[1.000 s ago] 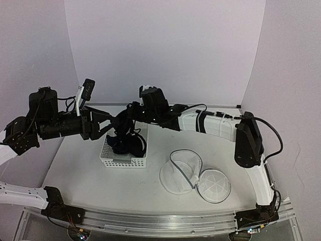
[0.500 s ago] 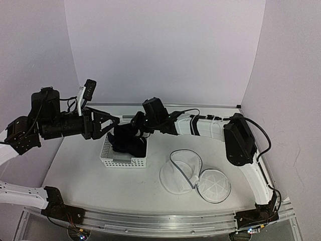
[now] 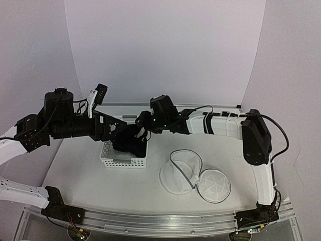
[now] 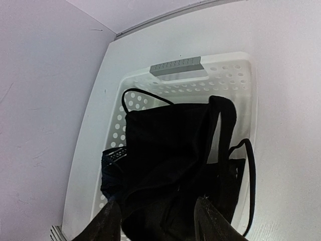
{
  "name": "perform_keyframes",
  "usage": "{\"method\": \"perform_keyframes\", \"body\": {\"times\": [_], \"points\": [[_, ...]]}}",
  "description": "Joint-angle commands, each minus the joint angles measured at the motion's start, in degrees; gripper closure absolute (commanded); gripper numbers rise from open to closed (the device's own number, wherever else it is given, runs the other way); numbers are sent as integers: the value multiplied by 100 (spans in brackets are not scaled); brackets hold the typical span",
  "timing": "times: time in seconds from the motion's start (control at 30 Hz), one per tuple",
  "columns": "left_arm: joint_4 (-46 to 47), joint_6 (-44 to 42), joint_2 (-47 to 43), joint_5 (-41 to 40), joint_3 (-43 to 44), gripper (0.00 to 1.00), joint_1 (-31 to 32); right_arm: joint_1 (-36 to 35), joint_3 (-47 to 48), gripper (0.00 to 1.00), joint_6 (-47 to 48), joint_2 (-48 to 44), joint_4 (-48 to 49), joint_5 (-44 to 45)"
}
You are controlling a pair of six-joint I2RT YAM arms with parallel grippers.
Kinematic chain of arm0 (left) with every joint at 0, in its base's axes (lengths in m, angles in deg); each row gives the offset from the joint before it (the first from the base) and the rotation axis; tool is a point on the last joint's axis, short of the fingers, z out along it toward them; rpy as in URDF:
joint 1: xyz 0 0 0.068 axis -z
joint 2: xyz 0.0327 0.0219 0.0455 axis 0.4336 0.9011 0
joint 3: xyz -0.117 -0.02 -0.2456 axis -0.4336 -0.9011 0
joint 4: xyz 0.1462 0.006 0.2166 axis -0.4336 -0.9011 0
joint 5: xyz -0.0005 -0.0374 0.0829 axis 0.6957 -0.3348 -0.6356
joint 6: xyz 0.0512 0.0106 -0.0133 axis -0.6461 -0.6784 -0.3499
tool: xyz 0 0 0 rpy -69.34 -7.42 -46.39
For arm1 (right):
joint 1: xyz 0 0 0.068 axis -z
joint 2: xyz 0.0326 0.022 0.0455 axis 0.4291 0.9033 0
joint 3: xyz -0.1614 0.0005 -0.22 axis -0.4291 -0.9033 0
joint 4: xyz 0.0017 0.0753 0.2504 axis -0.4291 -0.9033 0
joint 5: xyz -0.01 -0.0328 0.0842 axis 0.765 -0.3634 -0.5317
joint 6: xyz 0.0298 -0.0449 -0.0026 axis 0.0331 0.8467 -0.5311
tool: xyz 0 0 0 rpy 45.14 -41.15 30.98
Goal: Unzip the laundry bag and remove the bra
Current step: Adjust the laundry bag at the center of the board.
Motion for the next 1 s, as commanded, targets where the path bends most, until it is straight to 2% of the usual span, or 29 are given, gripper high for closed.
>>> {"method": "perform_keyframes", "body": {"times": [0.0,0.23,0.53,0.8,0.97], "points": [[102,-37,105,-88,113,31,12,-33,-306,47,305,-1013,251,158],[127,-48,367,40,192,31,12,-32,-928,44,540,-1811,251,244],[171,-98,883,294,348,30,12,-34,-2396,40,937,-3386,93,974],[265,-103,1730,737,717,30,12,-28,-3735,36,1058,-4971,-647,1678],[304,-95,2456,1192,1077,30,29,-14,-4414,29,949,-5789,-1483,1885]]}}
